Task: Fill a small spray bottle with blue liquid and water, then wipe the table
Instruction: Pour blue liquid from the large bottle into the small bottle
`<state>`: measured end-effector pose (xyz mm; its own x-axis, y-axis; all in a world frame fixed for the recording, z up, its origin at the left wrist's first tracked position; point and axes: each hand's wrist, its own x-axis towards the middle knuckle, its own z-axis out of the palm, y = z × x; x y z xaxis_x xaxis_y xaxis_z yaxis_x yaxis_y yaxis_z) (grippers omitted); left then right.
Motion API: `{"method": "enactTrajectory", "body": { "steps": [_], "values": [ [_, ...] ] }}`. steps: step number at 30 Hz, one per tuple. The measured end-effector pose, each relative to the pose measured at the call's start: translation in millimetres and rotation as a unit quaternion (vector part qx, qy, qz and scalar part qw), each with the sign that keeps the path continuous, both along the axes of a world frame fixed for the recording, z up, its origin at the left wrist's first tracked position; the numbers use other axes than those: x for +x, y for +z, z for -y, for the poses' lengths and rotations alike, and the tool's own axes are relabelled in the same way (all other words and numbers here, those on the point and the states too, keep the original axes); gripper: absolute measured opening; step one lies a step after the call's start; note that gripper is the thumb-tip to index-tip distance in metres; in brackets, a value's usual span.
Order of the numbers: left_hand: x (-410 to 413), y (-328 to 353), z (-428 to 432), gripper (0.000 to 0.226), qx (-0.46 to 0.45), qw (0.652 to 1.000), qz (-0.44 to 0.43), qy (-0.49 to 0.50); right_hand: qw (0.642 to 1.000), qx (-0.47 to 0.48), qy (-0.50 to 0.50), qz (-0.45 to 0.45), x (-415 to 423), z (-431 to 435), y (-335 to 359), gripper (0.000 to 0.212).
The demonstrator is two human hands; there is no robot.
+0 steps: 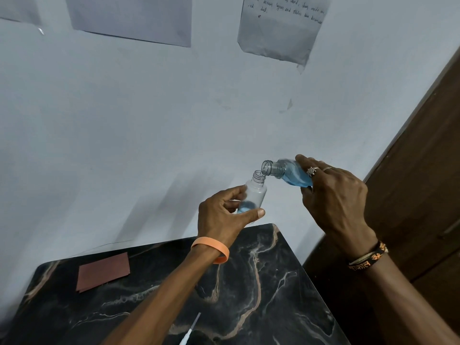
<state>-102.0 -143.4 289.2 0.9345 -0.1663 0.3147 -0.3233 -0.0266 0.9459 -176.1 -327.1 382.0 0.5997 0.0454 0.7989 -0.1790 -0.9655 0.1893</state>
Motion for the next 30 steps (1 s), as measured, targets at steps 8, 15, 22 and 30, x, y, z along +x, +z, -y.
{"method": "enactTrajectory", "body": {
  "steps": [8,15,22,30],
  "values": [
    [-0.5,1.1,-0.2,0.068,-0.001,1.000,-0.003,-0.001,1.000,0.000,-0.001,-0.003,0.4,0.2,0.1,0.063],
    [-0.6,1.2,0.1,0.067,-0.002,1.000,-0.002,0.001,1.000,0.001,-0.003,-0.004,-0.2,0.4,0.9,0.063],
    [-0.6,1.8,0.1,0.069,-0.004,1.000,0.001,0.001,1.000,0.000,-0.006,-0.007,0.1,-0.1,0.7,0.062],
    [-0.8,0.3,0.7,0.067,-0.002,1.000,0.003,0.001,1.000,0.000,-0.001,-0.008,-1.9,0.6,1.4,0.060]
  ]
}}
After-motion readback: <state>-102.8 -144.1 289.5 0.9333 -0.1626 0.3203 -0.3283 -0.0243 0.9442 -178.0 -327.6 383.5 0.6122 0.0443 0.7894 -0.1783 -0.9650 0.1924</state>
